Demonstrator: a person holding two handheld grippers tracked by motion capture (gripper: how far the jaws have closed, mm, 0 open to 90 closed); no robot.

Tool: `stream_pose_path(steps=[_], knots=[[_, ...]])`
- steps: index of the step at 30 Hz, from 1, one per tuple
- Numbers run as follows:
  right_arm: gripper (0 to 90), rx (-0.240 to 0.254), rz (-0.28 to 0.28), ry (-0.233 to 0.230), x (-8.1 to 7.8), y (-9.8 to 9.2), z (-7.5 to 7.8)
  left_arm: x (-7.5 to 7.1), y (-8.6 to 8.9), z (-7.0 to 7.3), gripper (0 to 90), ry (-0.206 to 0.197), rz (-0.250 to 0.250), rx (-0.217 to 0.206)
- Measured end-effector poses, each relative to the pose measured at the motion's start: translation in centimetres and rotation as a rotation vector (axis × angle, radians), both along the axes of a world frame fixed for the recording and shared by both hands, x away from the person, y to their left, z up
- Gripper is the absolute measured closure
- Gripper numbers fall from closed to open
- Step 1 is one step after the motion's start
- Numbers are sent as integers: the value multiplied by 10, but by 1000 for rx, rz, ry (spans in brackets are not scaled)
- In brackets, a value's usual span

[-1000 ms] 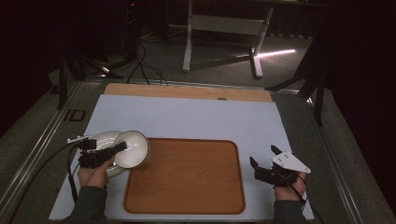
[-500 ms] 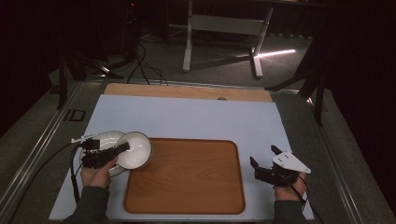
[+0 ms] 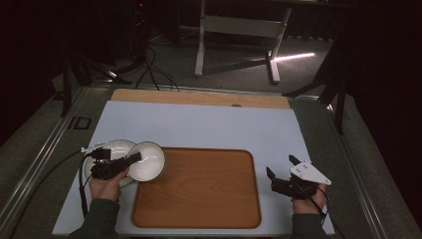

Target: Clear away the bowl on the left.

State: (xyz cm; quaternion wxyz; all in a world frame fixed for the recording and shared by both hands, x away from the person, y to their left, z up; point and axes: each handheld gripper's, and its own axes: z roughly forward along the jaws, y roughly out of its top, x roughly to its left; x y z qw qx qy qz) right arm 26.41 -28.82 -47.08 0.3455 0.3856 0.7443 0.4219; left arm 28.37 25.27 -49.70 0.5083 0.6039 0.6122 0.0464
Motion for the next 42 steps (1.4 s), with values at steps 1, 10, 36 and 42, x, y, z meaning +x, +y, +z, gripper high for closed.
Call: stream_pose_path(steps=[1,10,36,42], knots=[[138,0,0,0,0,0,0,0,-1,0,789,-1,-1,-1],[139,2,-2,0,0,0,0,1,-5,0,789,-4,-13,14],[138,12,-6,-7,-1,-1,1,3,-17,0,782,3,-46,37],[139,18,1,-11,-1,-1,1,3,-18,-1,781,6,-50,42]])
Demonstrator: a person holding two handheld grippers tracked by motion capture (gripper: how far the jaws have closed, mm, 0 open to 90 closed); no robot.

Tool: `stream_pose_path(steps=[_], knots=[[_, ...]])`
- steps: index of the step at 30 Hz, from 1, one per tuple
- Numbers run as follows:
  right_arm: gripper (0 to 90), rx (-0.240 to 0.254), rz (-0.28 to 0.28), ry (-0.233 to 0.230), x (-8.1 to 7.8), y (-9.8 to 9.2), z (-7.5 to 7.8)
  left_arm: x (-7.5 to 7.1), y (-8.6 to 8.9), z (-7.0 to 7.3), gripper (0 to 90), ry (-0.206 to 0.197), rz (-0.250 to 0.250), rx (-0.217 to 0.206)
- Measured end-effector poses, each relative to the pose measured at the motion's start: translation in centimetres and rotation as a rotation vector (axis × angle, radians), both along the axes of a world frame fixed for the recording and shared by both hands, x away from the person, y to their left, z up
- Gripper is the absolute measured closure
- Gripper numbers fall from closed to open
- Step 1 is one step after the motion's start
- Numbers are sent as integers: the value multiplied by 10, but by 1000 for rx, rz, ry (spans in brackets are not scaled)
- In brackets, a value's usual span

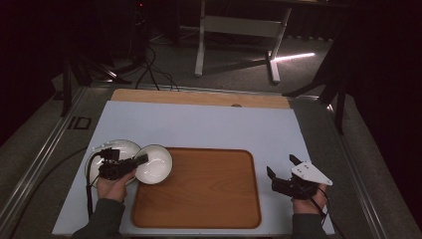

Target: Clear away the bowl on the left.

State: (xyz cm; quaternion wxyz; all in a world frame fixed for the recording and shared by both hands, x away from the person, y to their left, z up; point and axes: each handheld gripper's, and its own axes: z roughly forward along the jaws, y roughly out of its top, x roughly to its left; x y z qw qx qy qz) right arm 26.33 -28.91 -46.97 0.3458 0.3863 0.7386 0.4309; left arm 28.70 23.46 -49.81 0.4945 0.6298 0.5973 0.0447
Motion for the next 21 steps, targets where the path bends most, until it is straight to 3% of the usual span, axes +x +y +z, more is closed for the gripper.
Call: stream_pose_path(steps=[21], knots=[[139,14,16,-17,-1,0,1,1,-7,-1,776,6,-15,9]])
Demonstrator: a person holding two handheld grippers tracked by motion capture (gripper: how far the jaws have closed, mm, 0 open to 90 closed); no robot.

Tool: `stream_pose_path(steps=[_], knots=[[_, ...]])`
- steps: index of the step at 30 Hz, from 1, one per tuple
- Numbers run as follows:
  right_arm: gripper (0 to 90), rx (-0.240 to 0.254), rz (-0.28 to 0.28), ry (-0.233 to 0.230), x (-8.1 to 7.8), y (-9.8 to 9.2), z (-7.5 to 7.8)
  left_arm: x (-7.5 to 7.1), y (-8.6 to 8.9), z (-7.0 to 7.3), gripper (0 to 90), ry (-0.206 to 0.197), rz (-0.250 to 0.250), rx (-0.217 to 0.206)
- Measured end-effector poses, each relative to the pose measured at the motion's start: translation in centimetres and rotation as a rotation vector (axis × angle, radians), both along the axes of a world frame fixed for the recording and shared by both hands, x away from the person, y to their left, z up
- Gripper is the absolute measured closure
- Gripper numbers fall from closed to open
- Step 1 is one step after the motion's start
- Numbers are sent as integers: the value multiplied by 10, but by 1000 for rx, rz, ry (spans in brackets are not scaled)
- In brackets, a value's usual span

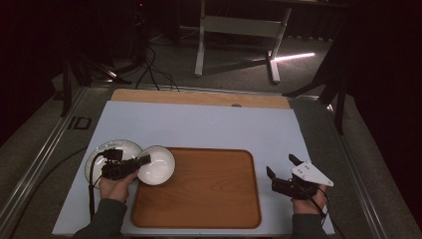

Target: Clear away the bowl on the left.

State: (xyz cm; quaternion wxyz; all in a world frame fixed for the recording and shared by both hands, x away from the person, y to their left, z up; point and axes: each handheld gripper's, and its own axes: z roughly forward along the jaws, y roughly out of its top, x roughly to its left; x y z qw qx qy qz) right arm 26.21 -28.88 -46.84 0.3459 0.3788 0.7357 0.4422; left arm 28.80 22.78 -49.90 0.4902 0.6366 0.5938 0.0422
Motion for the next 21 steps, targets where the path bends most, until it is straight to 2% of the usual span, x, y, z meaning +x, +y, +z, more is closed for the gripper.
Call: stream_pose_path(steps=[21], knots=[[139,-2,1,-1,0,0,0,2,-11,-2,775,10,-36,15]])
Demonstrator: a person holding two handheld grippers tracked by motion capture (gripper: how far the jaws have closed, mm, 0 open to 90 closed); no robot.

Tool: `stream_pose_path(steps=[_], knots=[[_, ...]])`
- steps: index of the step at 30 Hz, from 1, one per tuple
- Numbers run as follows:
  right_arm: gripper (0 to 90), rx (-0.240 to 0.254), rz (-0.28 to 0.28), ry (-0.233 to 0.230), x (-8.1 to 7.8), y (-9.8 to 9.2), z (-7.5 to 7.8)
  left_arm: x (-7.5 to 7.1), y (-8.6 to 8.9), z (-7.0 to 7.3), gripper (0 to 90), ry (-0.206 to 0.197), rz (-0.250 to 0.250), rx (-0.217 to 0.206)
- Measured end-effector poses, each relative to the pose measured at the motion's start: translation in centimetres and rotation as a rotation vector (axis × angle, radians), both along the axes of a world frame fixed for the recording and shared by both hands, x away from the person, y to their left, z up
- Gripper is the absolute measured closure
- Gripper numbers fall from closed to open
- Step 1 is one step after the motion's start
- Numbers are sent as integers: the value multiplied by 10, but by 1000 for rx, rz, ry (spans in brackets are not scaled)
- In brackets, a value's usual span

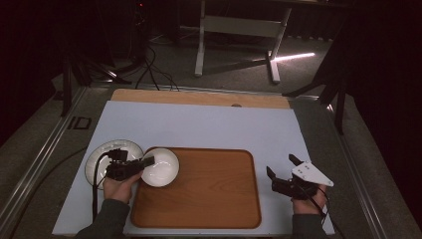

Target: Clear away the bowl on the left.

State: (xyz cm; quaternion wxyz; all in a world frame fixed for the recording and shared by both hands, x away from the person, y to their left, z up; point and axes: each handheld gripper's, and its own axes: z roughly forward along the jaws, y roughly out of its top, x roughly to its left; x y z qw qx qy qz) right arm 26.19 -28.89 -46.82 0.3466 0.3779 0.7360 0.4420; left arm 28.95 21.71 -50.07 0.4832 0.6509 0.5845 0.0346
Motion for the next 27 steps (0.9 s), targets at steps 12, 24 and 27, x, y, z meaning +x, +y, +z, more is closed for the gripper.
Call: stream_pose_path(steps=[12,24,27], knots=[[139,1,-2,0,0,0,0,0,-6,0,775,1,-13,1],[139,2,1,0,1,0,0,0,-12,0,774,-1,-40,0],[139,2,2,-1,1,0,0,1,-14,-1,773,3,-48,-11]])
